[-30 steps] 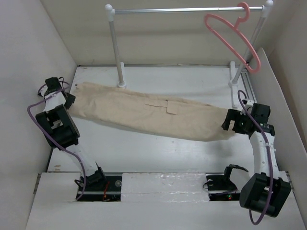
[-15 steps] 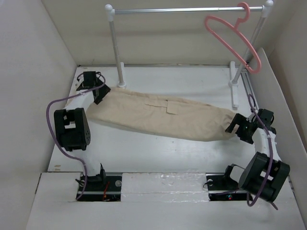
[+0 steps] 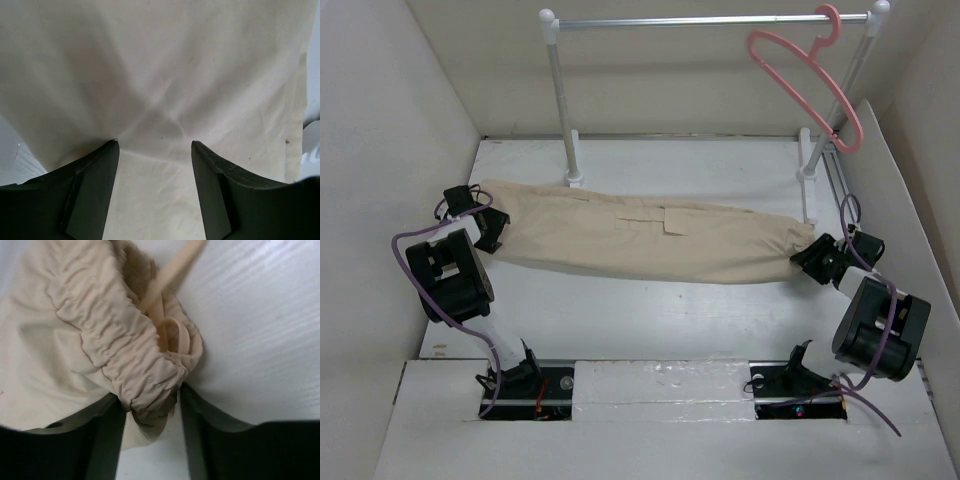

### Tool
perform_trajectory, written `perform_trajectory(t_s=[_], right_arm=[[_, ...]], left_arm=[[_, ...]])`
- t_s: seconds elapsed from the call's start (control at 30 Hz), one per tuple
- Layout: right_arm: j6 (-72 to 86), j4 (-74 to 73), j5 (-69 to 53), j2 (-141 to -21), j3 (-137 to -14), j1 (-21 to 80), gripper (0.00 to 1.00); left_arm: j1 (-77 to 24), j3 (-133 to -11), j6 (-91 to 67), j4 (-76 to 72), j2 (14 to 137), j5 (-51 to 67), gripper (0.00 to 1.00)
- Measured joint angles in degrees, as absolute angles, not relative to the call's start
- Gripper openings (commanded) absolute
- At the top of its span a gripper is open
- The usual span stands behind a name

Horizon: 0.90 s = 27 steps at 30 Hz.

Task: Place the trousers on the hanger
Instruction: Fold the trousers at the center of the board.

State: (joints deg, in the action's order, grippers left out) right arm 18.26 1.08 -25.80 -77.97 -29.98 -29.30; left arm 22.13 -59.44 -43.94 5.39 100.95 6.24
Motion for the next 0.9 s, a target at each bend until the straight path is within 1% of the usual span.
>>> perform_trajectory(t_s=[0.03,0.07,0.17,0.23,0.33,0.47,0.53,0.63,0.77,0.83,0.87,0.9], right_arm=[[19.3,1.5,-26.1,-78.9,-29.7,-29.3,0.38],[19.9,1.9,-26.5,-80.0,-29.4,-29.4,0.24],[20.0,0.3,-26.7,-79.5,-29.2,-29.9,0.13],[19.0,-3.6,-25.6,-76.5,-29.5,-30.3,0.12],[16.1,-13.5,-22.0,-66.0,-32.5,-30.5,0.09],[13.5,-20.6,-19.5,-52.9,-40.8,-30.4,0.06],[12.0,-23.4,-18.5,-49.1,-45.7,-30.4,0.05],[8.7,-27.6,-17.1,-48.0,-53.0,-30.6,0.05],[4.6,-33.6,-15.7,-49.6,-61.5,-29.8,0.04],[2.6,-36.2,-15.3,-50.2,-64.8,-28.3,0.03],[1.8,-37.7,-15.4,-50.5,-66.5,-27.2,0.04],[1.1,-38.5,-15.6,-50.6,-67.7,-26.1,0.05]], left_arm=[[22.1,-58.9,-44.0,5.5,100.6,6.0,0.56],[22.1,-58.7,-43.9,5.6,100.3,5.7,0.56],[22.1,-58.1,-43.9,5.5,99.9,5.2,0.55],[22.2,-56.3,-43.8,5.0,98.5,4.9,0.55],[22.1,-52.3,-43.7,4.9,95.1,4.5,0.55],[20.6,-48.1,-43.5,6.5,90.7,4.5,0.54],[18.6,-46.4,-42.9,7.5,88.5,4.1,0.54],[13.5,-42.7,-42.4,9.6,83.6,3.9,0.55],[6.2,-36.9,-43.0,12.6,74.2,6.5,0.56],[5.3,-34.3,-43.2,14.0,69.4,7.4,0.58],[6.0,-33.4,-43.0,15.1,67.0,7.2,0.70],[6.7,-33.2,-42.5,16.1,65.6,6.9,0.73]])
